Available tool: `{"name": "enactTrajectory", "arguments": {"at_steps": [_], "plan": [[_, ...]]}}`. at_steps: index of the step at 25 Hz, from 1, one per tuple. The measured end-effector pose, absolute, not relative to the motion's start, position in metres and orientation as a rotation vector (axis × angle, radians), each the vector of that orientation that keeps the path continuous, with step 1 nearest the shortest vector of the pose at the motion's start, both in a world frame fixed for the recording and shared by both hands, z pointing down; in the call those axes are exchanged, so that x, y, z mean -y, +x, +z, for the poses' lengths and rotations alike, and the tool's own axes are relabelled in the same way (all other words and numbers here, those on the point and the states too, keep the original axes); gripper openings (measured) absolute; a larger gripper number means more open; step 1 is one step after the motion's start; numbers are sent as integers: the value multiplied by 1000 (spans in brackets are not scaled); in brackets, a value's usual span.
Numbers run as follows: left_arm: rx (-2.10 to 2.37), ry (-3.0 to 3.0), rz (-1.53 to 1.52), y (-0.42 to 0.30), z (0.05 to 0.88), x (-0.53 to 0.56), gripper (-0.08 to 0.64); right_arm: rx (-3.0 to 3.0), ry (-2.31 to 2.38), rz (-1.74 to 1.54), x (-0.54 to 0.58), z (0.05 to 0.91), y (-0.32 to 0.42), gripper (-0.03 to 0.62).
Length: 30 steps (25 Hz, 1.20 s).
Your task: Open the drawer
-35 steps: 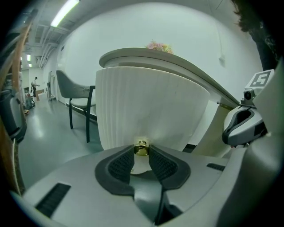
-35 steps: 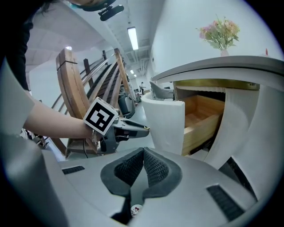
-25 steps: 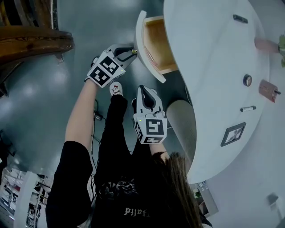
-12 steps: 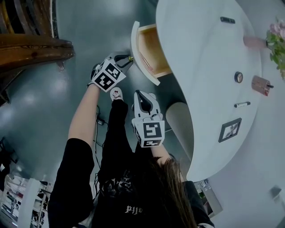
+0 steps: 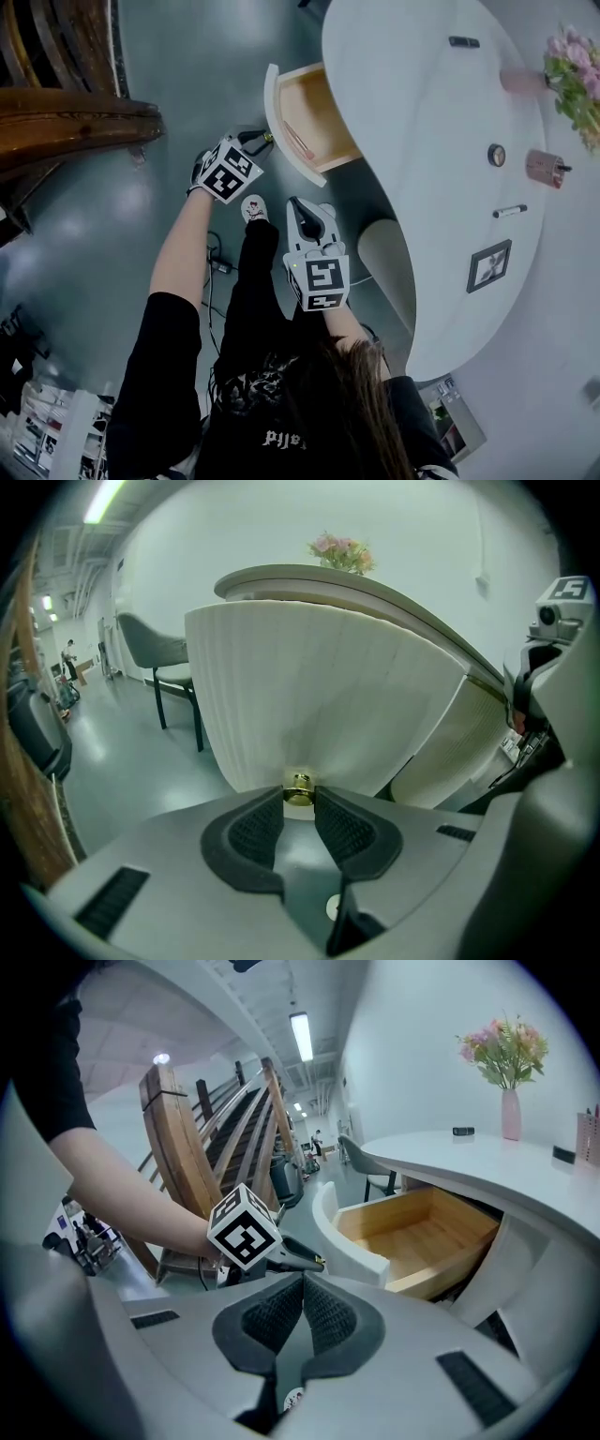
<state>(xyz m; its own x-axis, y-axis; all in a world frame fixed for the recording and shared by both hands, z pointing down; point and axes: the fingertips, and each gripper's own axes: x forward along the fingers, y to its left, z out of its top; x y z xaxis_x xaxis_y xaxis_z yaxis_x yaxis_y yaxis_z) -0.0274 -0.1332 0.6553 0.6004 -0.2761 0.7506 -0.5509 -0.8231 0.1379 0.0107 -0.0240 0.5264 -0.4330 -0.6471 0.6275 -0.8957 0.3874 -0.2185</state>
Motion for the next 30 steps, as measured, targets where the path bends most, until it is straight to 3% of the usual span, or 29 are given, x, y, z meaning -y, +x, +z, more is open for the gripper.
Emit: {"name": "enactTrajectory", "arguments": {"at_steps": [30], "plan": [[691, 2443, 1121, -60, 656, 115, 114, 2149, 1311, 780, -15, 541, 6, 26]]}}
